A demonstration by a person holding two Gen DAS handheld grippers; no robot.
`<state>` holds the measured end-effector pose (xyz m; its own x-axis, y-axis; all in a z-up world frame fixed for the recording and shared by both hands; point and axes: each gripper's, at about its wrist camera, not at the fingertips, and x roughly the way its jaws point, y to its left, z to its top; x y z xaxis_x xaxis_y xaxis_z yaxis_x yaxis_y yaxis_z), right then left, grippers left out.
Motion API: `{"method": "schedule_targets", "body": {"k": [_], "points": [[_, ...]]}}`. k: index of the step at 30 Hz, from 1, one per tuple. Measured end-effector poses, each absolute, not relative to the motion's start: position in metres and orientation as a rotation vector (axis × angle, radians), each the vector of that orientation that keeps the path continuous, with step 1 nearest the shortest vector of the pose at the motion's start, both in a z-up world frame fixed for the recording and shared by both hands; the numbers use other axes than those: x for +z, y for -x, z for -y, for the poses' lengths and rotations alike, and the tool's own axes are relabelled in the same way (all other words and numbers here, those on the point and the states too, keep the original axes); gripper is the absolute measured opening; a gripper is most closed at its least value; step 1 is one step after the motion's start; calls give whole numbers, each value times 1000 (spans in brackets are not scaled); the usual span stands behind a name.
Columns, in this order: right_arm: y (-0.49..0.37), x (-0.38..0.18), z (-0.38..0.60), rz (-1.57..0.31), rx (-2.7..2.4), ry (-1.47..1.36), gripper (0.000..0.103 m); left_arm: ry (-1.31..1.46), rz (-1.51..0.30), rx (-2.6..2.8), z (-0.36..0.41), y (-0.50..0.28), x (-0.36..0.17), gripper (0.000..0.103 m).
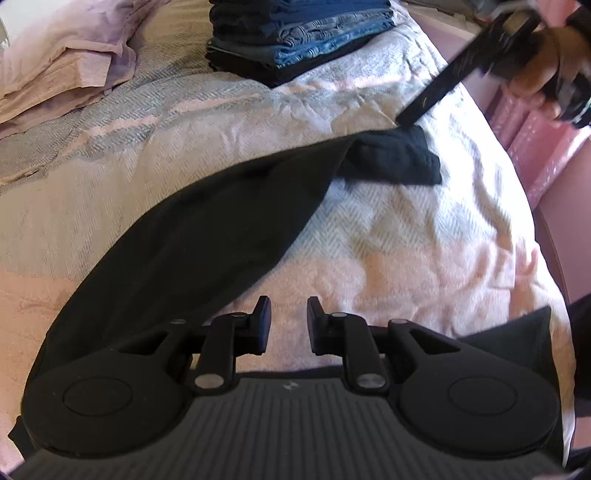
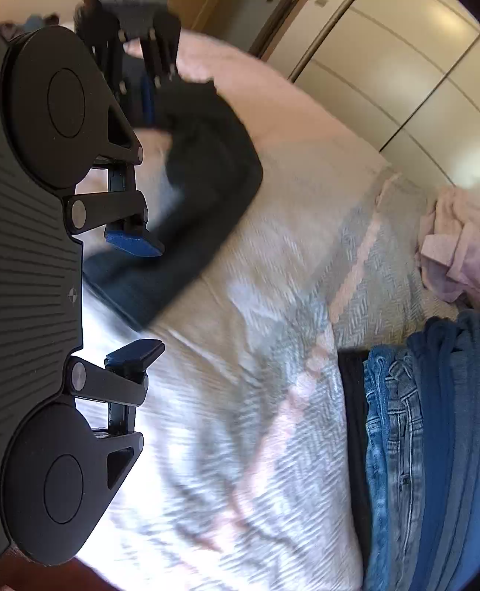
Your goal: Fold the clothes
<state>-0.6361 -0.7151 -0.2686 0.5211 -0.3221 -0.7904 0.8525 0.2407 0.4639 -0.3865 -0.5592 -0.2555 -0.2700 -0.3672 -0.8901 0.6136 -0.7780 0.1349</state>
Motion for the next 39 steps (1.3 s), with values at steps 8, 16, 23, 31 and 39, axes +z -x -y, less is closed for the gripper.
{"method": "schedule_targets", "body": {"k": [8, 16, 23, 31, 39], "points": [[605, -256, 747, -908, -712, -794, 3, -1314, -299, -2064, 580, 399, -263, 22], [552, -147, 843, -935, -744, -338, 3, -1228, -328, -2048, 599, 413, -253, 24], [526, -143, 888, -1005, -765, -236, 3, -1173, -402, -1990, 607, 404, -251, 25], [538, -167, 886, -1060, -828, -255, 3, -1128, -446, -1932, 626, 378, -251, 25], [540, -189, 880, -1073, -854, -221, 6, -1131, -421, -1815, 699, 321, -258, 30]]}}
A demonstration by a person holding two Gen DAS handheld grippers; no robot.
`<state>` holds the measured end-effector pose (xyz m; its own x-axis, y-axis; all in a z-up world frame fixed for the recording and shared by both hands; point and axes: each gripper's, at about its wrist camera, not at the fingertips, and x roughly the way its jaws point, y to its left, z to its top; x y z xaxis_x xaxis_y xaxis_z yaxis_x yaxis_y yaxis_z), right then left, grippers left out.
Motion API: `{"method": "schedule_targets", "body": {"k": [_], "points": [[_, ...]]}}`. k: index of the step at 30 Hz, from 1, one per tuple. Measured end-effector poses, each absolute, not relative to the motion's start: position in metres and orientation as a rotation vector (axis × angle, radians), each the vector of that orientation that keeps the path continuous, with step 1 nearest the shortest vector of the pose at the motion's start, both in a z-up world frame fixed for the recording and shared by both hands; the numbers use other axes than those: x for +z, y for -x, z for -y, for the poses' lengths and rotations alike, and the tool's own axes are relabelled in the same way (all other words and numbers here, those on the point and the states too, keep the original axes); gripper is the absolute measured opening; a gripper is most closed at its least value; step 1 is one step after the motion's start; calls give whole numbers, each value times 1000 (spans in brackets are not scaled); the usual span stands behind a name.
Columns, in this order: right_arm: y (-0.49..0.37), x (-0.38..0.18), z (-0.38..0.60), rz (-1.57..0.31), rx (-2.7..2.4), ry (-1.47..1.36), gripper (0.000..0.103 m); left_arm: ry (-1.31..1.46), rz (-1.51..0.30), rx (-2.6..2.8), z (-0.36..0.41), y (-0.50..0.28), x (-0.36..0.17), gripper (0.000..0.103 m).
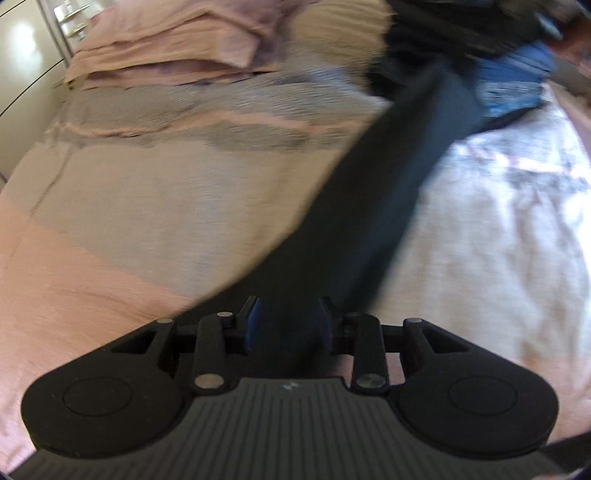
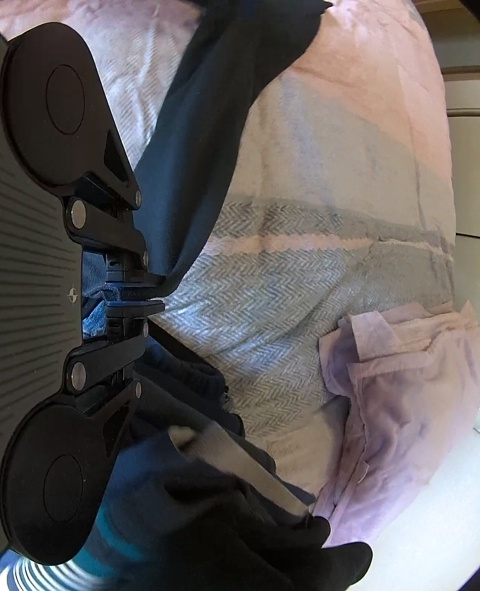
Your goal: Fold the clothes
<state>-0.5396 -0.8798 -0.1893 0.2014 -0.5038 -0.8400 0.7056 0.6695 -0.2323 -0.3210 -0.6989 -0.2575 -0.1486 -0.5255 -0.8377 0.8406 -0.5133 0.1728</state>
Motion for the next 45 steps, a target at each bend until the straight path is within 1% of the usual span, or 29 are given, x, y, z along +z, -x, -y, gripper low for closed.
{"method": "schedule_targets", "body": {"k": [1, 2, 3, 4, 8, 11, 15, 16, 17, 18, 21, 23, 26, 28, 29, 30, 31, 32, 33, 34, 38, 40, 42, 45], "points": [[541, -192, 875, -1063, -870, -218, 20, -1139, -429, -1812, 711, 317, -260, 30], [542, -194, 869, -1049, -888, -217, 44, -1149, -430, -1817, 722, 314, -262, 30], [546, -197, 865, -1029, -906, -224, 55, -1162, -426, -1833, 734, 314, -265, 31], [552, -199, 860, -1005, -924, -253, 63, -1175, -424, -1857, 745, 316, -268, 31], [575, -210, 842, -919, -976, -417, 63, -1270, -421, -1963, 780, 331, -291, 37], [586, -227, 830, -906, -968, -529, 63, -1412, -416, -1999, 800, 338, -313, 37], [603, -253, 827, -806, -998, -748, 63, -1506, -466, -2037, 814, 336, -327, 36], [609, -261, 829, -757, -1018, -824, 63, -1534, -470, -2052, 814, 336, -327, 31], [615, -270, 831, -689, -1036, -900, 63, -1564, -477, -2067, 814, 336, -328, 9], [619, -278, 834, -631, -1052, -948, 63, -1576, -473, -2077, 814, 335, -327, 0], [628, -297, 840, -474, -1091, -1041, 63, -1586, -443, -2099, 811, 333, -321, 0], [628, -303, 845, -410, -1085, -1046, 63, -1475, -426, -2067, 817, 321, -305, 0], [625, -303, 854, -363, -1068, -1046, 62, -1303, -436, -1991, 827, 295, -280, 0], [621, -304, 858, -350, -1044, -1039, 62, -1285, -431, -1960, 826, 287, -276, 0], [618, -305, 859, -351, -1036, -1040, 59, -1304, -429, -1955, 824, 288, -279, 0], [617, -308, 861, -349, -1031, -1052, 53, -1326, -426, -1950, 821, 289, -284, 0], [616, -311, 862, -346, -1027, -1065, 44, -1334, -425, -1946, 821, 291, -287, 0], [618, -312, 863, -339, -1034, -1089, 40, -1335, -425, -1943, 822, 293, -291, 0], [620, -314, 864, -330, -1042, -1115, 21, -1337, -424, -1939, 823, 295, -295, 0], [623, -314, 865, -318, -1044, -1140, 5, -1336, -428, -1937, 824, 297, -297, 0], [641, -291, 861, -350, -1116, -1098, 5, -1356, -450, -1917, 825, 309, -308, 1], [642, -284, 858, -390, -1123, -1055, 5, -1357, -438, -1896, 824, 312, -309, 4], [634, -280, 856, -442, -1123, -995, 5, -1331, -438, -1880, 823, 312, -303, 8], [632, -271, 852, -418, -1202, -956, 5, -1278, -431, -1867, 816, 308, -286, 10]]}}
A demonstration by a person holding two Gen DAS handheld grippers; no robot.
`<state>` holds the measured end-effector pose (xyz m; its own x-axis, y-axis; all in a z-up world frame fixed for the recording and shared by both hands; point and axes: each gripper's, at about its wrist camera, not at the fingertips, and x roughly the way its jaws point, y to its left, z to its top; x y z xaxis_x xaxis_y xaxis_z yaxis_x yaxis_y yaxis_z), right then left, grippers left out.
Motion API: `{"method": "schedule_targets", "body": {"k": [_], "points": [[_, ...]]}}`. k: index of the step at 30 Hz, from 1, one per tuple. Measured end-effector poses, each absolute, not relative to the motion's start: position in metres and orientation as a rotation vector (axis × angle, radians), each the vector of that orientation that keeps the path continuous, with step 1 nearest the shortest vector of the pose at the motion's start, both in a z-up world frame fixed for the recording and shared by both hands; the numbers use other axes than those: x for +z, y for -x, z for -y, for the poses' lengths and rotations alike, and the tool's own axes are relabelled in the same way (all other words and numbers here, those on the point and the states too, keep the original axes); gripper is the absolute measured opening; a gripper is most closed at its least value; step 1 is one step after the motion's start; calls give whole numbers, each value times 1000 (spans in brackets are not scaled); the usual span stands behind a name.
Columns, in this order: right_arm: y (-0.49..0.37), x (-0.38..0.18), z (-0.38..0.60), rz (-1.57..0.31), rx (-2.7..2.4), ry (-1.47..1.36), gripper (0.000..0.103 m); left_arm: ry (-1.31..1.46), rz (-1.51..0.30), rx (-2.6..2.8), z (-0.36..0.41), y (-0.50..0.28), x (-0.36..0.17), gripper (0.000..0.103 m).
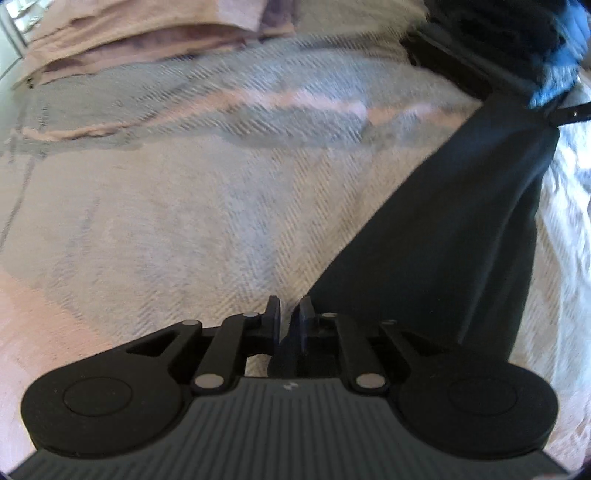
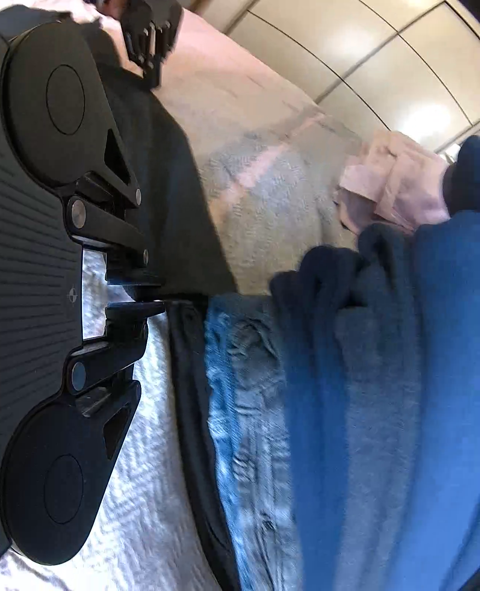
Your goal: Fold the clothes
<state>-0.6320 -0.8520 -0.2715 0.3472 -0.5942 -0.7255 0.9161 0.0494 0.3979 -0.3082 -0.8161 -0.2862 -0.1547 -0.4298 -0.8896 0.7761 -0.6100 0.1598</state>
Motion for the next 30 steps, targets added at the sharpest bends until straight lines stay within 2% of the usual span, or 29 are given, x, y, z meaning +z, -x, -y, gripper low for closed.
{"method": "schedule_targets", "body": {"k": [2, 6, 8, 9, 11, 12, 13, 21, 30], "points": [[631, -268, 850, -410, -1213, -959, 6, -1246, -422, -1851, 804, 301, -273, 14], [625, -262, 838, -450, -1171, -971, 7, -1165, -480, -1764, 767, 274, -249, 17], [619, -259, 828, -478, -1136, -978, 9, -1139, -522, -1683, 735, 256, -243, 22], [615, -257, 822, -501, -1115, -987, 12, -1127, -543, -1640, 718, 247, -240, 23], [603, -254, 808, -543, -1067, -989, 32, -1118, -613, -1538, 678, 227, -238, 25], [597, -253, 800, -563, -1043, -989, 48, -1114, -651, -1485, 656, 217, -238, 25], [589, -251, 793, -581, -1012, -983, 52, -1113, -685, -1431, 634, 208, -238, 26], [496, -244, 736, -728, -704, -931, 52, -1051, -869, -1067, 453, 136, -227, 33], [380, -204, 643, -785, -546, -795, 52, -893, -899, -931, 298, 51, -209, 37]]}}
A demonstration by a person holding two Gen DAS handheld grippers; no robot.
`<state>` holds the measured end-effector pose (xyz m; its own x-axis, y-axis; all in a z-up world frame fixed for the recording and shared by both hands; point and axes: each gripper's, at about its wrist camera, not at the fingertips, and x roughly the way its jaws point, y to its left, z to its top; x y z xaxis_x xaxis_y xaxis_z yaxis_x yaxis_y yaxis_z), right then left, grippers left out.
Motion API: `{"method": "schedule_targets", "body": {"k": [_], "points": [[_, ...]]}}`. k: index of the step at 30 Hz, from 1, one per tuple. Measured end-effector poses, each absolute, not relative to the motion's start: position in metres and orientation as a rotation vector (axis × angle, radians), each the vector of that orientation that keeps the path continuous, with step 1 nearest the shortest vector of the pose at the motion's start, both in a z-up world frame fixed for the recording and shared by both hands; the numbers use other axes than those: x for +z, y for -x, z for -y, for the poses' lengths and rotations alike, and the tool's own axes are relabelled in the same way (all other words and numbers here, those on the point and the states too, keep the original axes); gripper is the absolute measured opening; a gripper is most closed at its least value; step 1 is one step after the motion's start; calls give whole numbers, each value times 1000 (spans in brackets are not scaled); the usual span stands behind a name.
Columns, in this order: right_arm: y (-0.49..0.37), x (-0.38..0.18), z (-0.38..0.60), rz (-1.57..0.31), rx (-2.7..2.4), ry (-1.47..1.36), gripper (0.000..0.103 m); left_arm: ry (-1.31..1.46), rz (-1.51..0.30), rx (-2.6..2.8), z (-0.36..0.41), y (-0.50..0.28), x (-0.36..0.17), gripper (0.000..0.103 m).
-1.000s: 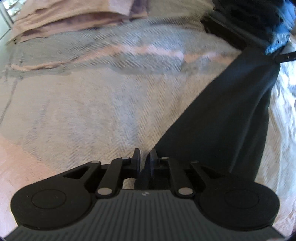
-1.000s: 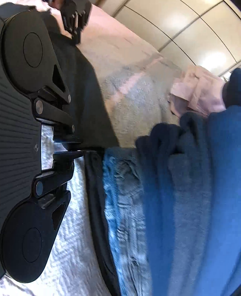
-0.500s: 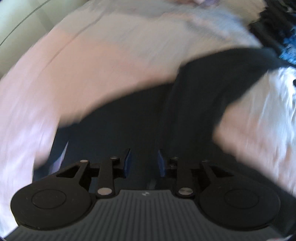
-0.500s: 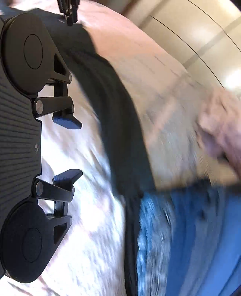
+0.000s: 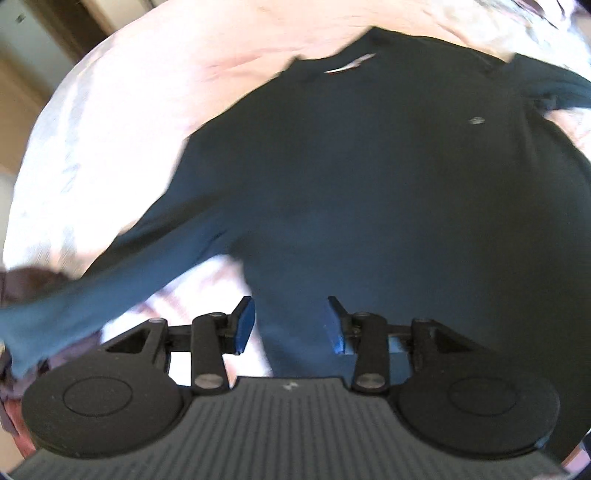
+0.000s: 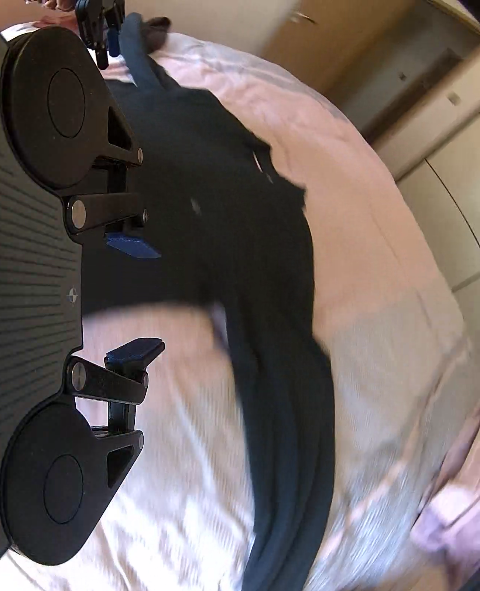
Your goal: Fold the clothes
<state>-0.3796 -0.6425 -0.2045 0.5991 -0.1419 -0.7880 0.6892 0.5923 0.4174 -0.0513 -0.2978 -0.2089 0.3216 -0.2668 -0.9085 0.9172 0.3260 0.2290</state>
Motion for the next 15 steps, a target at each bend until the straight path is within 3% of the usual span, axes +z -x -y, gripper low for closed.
{"method": "schedule_targets", "body": {"k": [9, 15], "points": [[301, -187, 510, -880, -555, -788, 52, -865, -824, -841, 163, -55, -169, 39], [262, -164, 448, -936, -475, -669, 52, -773, -874, -812, 117, -66, -153, 43]]}}
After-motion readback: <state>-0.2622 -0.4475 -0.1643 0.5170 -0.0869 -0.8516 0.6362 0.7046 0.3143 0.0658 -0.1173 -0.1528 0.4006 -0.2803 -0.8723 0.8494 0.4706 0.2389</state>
